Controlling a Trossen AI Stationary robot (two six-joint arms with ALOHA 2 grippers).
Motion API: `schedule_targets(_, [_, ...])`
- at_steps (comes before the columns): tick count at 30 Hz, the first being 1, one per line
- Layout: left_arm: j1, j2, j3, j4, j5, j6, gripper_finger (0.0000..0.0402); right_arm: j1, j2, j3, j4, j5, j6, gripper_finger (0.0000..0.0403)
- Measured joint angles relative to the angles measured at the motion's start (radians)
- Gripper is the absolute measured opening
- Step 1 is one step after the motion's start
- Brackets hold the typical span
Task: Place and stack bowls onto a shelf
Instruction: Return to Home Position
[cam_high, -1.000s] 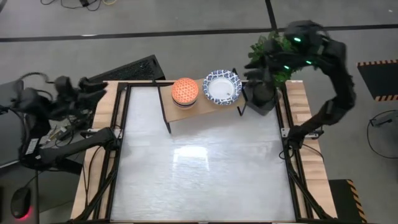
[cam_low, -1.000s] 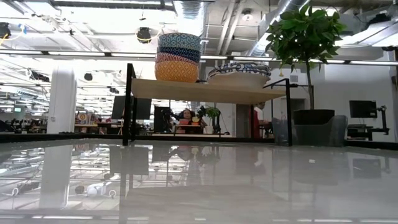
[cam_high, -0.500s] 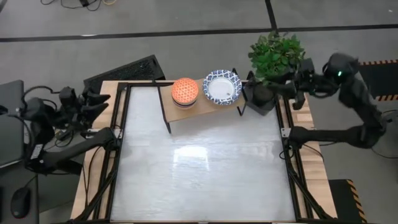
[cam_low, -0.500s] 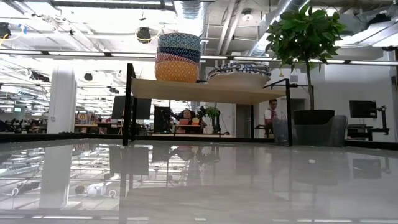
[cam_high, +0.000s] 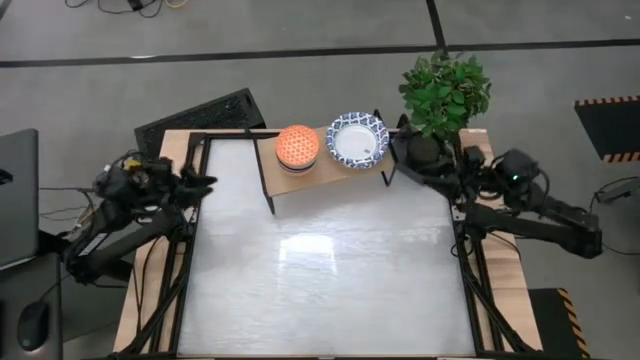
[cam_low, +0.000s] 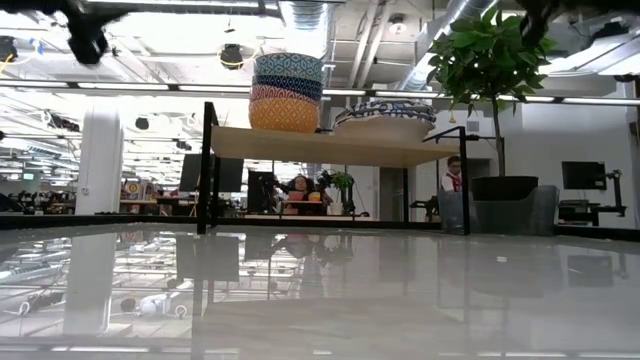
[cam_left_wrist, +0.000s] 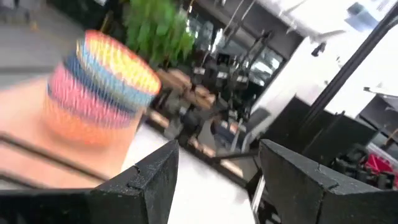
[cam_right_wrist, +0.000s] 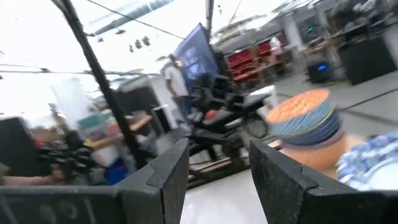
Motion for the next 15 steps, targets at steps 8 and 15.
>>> schedule_targets(8, [0.0,-0.009,-0.16,0.126,0.074,-0.02,0.021,0.153,-0.126,-0.307,0.269,0.115,0.02,0.0194])
schedule_targets(15, [-0.008,-0.01,-0.231,0.145,0.073,0.071,0.021,0.313,-0.156,-0.453,0.363,0.269,-0.041,0.0194])
